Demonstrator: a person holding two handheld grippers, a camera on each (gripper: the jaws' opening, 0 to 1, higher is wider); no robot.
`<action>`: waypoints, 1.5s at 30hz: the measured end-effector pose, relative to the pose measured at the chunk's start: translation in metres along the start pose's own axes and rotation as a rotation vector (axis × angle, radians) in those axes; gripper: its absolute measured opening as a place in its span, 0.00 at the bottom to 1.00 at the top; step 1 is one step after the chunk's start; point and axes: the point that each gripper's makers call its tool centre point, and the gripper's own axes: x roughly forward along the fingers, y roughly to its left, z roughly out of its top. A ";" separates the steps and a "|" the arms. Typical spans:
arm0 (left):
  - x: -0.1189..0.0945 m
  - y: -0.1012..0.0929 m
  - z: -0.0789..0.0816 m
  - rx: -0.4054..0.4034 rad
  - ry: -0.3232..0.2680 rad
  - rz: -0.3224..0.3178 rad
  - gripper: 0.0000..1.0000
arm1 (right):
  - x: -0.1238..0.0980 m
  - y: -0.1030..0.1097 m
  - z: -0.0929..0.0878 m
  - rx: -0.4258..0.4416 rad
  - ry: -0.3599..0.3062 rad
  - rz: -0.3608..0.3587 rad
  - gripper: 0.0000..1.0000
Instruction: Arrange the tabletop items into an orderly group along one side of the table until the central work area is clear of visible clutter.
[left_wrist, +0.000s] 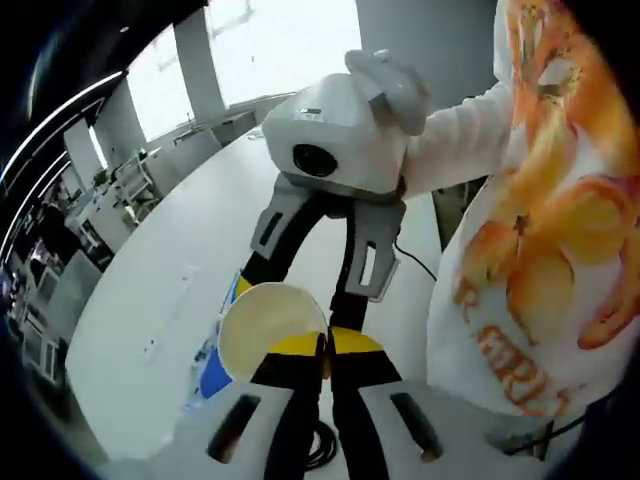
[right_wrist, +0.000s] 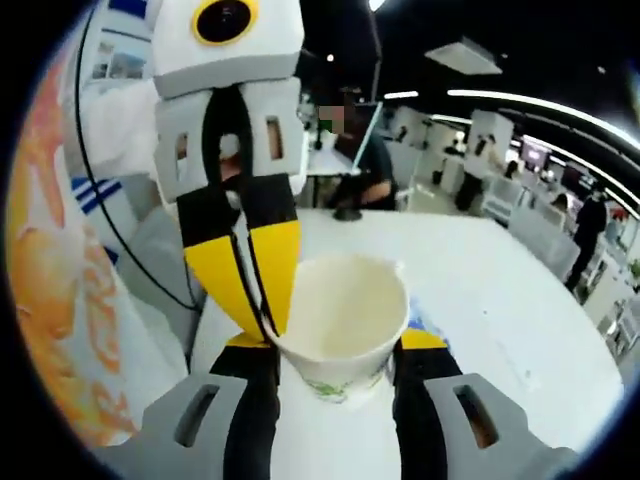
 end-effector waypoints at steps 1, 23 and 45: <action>-0.001 0.000 0.001 0.000 -0.005 0.005 0.00 | -0.002 -0.001 0.001 0.023 -0.015 -0.001 0.44; -0.033 0.030 -0.039 -0.116 0.001 0.171 0.00 | -0.010 0.012 -0.038 0.168 0.017 -0.006 0.48; -0.053 0.111 -0.124 -0.258 0.102 0.369 0.00 | -0.048 0.010 -0.092 0.342 0.072 -0.118 0.49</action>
